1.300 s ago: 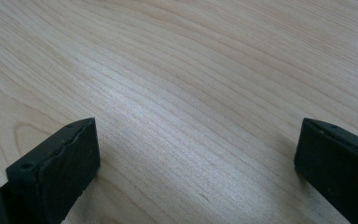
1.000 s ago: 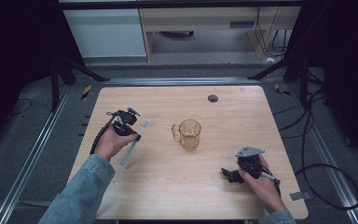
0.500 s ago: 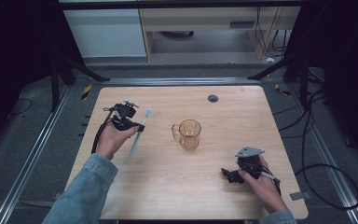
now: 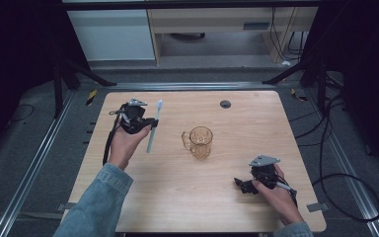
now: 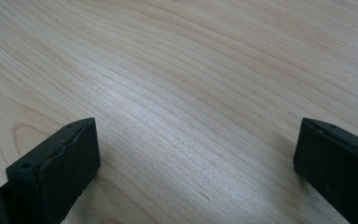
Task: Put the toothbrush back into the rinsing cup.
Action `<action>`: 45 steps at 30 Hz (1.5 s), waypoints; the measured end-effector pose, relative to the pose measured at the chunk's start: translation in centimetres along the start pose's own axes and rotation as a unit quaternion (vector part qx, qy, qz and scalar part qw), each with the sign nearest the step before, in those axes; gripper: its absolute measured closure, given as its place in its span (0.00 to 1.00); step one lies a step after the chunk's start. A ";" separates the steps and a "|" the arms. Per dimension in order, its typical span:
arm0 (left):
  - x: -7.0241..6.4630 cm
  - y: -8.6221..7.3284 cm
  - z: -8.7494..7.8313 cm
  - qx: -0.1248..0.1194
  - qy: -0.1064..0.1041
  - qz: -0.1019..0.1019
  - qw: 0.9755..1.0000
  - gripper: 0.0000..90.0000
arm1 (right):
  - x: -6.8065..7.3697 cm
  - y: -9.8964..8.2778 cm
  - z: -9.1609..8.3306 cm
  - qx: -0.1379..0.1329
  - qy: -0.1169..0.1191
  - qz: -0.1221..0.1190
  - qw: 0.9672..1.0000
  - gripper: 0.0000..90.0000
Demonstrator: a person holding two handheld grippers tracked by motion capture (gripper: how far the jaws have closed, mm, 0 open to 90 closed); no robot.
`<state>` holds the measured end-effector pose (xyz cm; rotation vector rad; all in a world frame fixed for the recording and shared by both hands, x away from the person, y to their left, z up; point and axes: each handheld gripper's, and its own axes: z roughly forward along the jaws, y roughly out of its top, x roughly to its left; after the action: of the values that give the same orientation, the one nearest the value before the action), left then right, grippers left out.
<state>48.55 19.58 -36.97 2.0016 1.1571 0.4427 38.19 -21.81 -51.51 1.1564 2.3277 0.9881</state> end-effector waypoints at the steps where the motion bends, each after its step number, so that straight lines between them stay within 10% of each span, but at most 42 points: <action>1: 0.0 0.1 0.2 -0.009 0.004 -0.005 1.000 0.88 | 0.0 0.0 0.0 0.000 0.000 0.000 1.000 0.01; 15: -1.1 0.9 -0.1 -0.076 0.027 -0.007 0.997 0.88 | 0.0 0.0 0.0 0.000 0.000 0.000 1.000 0.01; 37: -3.4 2.1 1.0 -0.075 0.006 0.022 0.997 0.88 | 0.0 0.0 0.0 0.000 0.000 0.000 1.000 0.01; 45: -4.0 2.1 0.8 -0.129 0.001 0.023 0.991 0.88 | 0.0 0.0 0.0 0.001 0.002 0.001 1.000 0.00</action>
<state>48.22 15.23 -35.60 1.8055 1.0011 0.5859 38.22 -21.83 -51.50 1.1578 2.3306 0.9899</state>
